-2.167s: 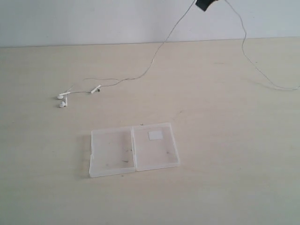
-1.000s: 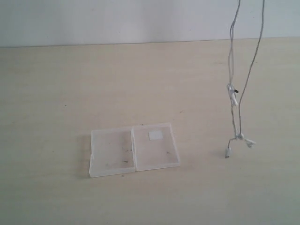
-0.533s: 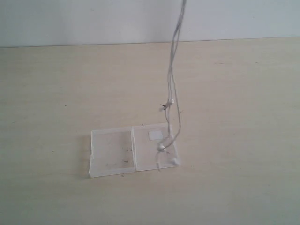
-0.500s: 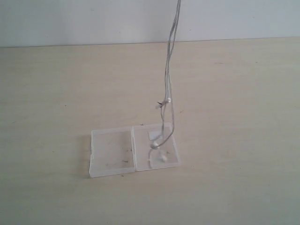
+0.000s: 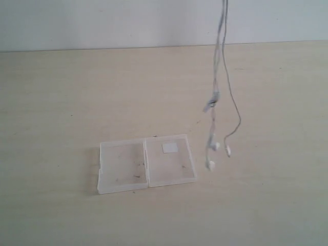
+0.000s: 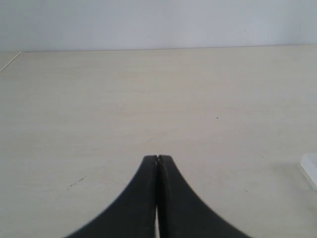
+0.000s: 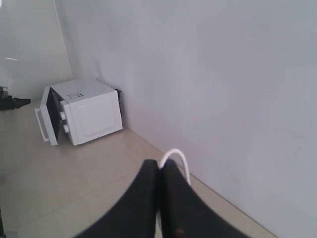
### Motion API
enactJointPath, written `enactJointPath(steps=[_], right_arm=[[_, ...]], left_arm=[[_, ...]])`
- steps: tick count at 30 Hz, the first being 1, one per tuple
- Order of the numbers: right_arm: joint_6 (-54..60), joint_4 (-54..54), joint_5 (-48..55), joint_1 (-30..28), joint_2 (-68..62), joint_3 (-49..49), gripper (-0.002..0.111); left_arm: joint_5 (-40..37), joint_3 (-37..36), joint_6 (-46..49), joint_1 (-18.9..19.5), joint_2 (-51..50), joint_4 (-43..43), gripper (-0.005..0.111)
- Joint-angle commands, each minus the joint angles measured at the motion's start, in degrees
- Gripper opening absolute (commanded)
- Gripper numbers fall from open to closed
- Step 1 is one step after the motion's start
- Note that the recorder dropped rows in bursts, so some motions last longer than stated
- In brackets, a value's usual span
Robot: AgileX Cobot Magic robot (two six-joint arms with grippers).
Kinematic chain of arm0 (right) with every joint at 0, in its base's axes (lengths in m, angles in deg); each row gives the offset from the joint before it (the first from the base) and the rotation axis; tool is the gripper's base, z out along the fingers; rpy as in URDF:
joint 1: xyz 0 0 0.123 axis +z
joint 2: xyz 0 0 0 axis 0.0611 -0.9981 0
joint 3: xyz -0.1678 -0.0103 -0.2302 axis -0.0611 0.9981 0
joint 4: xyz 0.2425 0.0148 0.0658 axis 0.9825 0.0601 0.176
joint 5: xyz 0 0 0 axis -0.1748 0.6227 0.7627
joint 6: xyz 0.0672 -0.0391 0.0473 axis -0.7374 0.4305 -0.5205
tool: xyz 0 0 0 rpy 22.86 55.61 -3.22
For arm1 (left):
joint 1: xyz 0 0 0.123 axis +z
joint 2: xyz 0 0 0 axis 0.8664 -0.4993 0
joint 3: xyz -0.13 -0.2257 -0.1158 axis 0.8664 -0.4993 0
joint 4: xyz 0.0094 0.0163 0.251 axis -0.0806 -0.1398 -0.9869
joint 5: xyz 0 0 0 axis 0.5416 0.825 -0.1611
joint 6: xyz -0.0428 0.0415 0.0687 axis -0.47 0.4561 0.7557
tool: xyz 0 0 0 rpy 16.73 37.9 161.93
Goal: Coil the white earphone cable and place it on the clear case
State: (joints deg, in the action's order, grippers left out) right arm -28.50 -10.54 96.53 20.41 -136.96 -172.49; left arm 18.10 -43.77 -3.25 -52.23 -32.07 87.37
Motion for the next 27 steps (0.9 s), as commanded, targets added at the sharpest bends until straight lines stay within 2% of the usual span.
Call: enactJointPath(steps=[1, 4, 6, 7, 8, 10, 12, 16, 21, 24, 27], right_arm=[[-0.1, 0.2, -1.0, 0.1, -0.1, -0.4, 0.000], [-0.1, 0.2, -1.0, 0.1, -0.1, -0.4, 0.000], [-0.1, 0.2, -1.0, 0.1, -0.1, -0.4, 0.000], [-0.1, 0.2, -1.0, 0.1, -0.1, -0.4, 0.000], [-0.1, 0.2, -1.0, 0.1, -0.1, -0.4, 0.000], [-0.1, 0.2, -1.0, 0.1, -0.1, -0.4, 0.000], [-0.1, 0.2, -1.0, 0.1, -0.1, -0.4, 0.000], [-0.1, 0.2, -1.0, 0.1, -0.1, -0.4, 0.000], [-0.1, 0.2, -1.0, 0.1, -0.1, -0.4, 0.000], [-0.1, 0.2, -1.0, 0.1, -0.1, -0.4, 0.000], [-0.1, 0.2, -0.9, 0.1, -0.1, -0.4, 0.000]], left_arm=[[0.6, -0.2, -0.1, 0.2, 0.3, 0.1, 0.000], [1.8, -0.2, 1.4, 0.2, 0.3, -0.7, 0.000], [7.2, -0.2, -1.0, 0.2, 0.3, 5.4, 0.000], [13.2, -0.2, -3.3, 0.2, 0.3, 16.4, 0.000], [17.5, -0.2, -6.3, 0.2, 0.3, 31.8, 0.000], [19.0, -0.2, -6.5, 0.2, 0.3, 44.4, 0.000], [19.3, -0.2, -6.5, 0.2, 0.3, 50.6, 0.000], [17.3, 3.2, -6.5, 0.2, 0.3, 52.7, 0.000], [14.6, 11.4, -5.9, 0.2, 0.3, 52.7, 0.000], [8.8, 16.7, -3.4, 0.2, 0.3, 54.0, 0.000], [2.9, 20.9, 7.8, 0.2, -1.6, 63.7, 0.000]])
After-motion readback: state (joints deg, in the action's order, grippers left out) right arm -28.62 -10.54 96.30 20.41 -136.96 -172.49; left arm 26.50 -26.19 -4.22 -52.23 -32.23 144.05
